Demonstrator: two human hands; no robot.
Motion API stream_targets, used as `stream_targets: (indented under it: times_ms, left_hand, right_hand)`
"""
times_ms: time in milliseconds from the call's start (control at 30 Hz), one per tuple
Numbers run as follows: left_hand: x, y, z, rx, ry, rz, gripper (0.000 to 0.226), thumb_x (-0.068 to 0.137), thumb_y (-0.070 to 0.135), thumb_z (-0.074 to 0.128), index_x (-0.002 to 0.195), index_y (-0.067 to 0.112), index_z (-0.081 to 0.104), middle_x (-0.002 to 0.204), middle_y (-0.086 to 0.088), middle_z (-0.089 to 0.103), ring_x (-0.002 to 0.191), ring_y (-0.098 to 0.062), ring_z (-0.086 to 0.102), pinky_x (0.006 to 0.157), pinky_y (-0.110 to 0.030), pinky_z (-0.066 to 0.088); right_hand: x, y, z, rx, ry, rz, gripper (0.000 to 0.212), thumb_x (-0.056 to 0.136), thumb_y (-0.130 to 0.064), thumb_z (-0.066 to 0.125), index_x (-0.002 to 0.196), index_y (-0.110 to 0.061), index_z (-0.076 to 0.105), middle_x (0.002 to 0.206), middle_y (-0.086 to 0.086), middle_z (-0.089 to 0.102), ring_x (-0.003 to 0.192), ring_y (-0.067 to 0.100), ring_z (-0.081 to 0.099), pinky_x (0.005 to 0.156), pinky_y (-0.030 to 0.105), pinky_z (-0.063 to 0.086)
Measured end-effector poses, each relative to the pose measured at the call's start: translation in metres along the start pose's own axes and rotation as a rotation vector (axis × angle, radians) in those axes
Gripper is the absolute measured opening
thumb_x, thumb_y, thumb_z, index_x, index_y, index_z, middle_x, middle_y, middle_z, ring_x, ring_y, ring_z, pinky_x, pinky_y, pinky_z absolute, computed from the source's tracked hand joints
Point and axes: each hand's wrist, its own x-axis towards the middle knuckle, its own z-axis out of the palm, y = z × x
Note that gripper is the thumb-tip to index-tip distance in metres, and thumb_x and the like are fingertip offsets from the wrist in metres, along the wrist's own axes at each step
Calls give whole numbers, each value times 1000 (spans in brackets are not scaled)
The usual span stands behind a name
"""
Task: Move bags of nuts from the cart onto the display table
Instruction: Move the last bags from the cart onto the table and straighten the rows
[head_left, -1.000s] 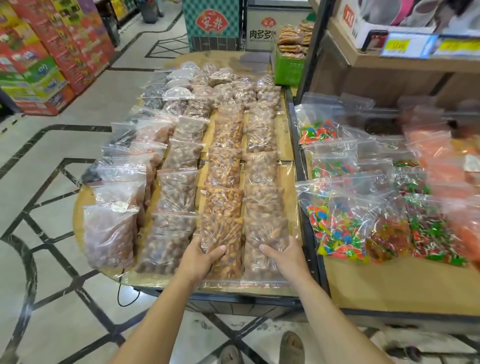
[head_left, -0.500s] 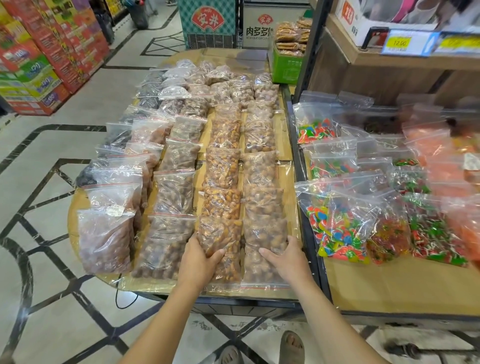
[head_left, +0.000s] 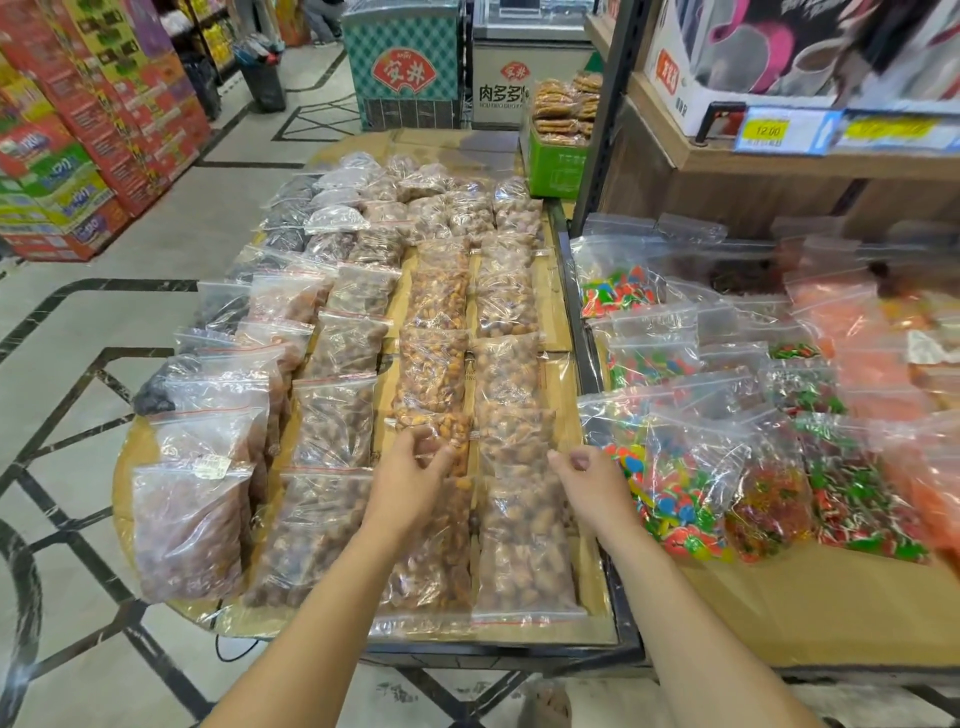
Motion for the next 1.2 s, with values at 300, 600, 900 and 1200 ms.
stream_targets:
  times_ms: [300, 600, 900, 1200]
  left_hand:
    - [65, 32, 62, 38, -153, -197, 26, 105, 28, 64, 125, 12, 64, 108, 1, 71, 101, -22, 66, 91, -35, 55]
    - [76, 15, 90, 106, -68, -209, 45, 96, 27, 73, 135, 7, 61, 125, -9, 73, 109, -28, 71, 93, -40, 59]
    - [77, 9, 82, 66, -43, -186, 46, 98, 25, 74, 141, 15, 59, 109, 5, 69, 102, -17, 68, 90, -33, 56]
    - [123, 39, 66, 139, -56, -51, 61, 102, 37, 66, 153, 9, 46, 139, -7, 65, 121, -24, 63, 102, -39, 54]
  right_hand:
    - [59, -18, -5, 49, -155, 42, 31, 104, -29, 66, 134, -19, 64, 123, 1, 73, 99, 11, 64, 89, 30, 53]
    - [74, -12, 3, 11, -176, -2, 26, 98, -25, 73, 124, -19, 73, 109, -7, 78, 101, 11, 73, 92, 37, 61]
    - [74, -24, 6, -13, -135, 44, 54, 101, -22, 71, 152, -9, 55, 139, 5, 67, 123, 14, 62, 93, 24, 44]
    - [104, -63, 0, -229, -95, -25, 63, 108, -45, 55, 161, -14, 42, 158, 7, 54, 143, 28, 54, 112, 39, 44]
